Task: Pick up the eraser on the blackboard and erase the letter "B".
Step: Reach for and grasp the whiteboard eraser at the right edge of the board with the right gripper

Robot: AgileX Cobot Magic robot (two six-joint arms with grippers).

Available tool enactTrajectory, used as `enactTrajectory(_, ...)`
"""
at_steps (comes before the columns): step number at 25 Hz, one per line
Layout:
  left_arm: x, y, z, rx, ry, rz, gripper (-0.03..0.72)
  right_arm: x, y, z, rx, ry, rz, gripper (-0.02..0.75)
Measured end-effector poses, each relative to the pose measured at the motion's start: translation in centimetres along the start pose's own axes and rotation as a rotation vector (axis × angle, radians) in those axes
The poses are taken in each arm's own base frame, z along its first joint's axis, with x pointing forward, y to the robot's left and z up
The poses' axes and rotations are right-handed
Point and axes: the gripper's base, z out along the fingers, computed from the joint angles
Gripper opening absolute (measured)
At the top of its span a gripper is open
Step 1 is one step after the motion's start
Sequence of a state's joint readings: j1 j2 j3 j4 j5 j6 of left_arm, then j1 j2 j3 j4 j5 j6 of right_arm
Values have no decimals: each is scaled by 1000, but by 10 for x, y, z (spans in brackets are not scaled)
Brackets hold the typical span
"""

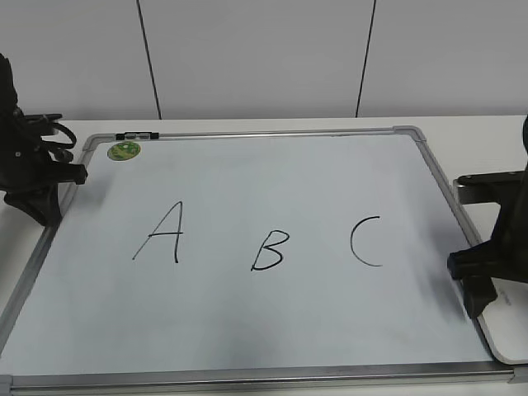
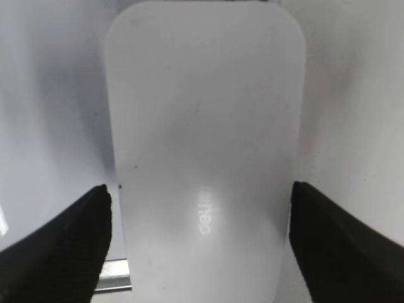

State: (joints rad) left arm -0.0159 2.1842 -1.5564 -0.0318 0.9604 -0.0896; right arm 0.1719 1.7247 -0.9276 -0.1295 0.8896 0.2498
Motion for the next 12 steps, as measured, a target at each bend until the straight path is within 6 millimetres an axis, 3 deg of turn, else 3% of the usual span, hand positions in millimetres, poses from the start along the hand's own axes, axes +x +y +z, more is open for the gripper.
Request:
enactTrajectory(6, 0, 0, 0, 2, 0, -1, 28, -3, 1, 5, -3, -6, -2, 656)
enactTrajectory(12, 0, 0, 0, 5, 0, -3, 28, -4, 2, 9, 1, 0, -6, 578)
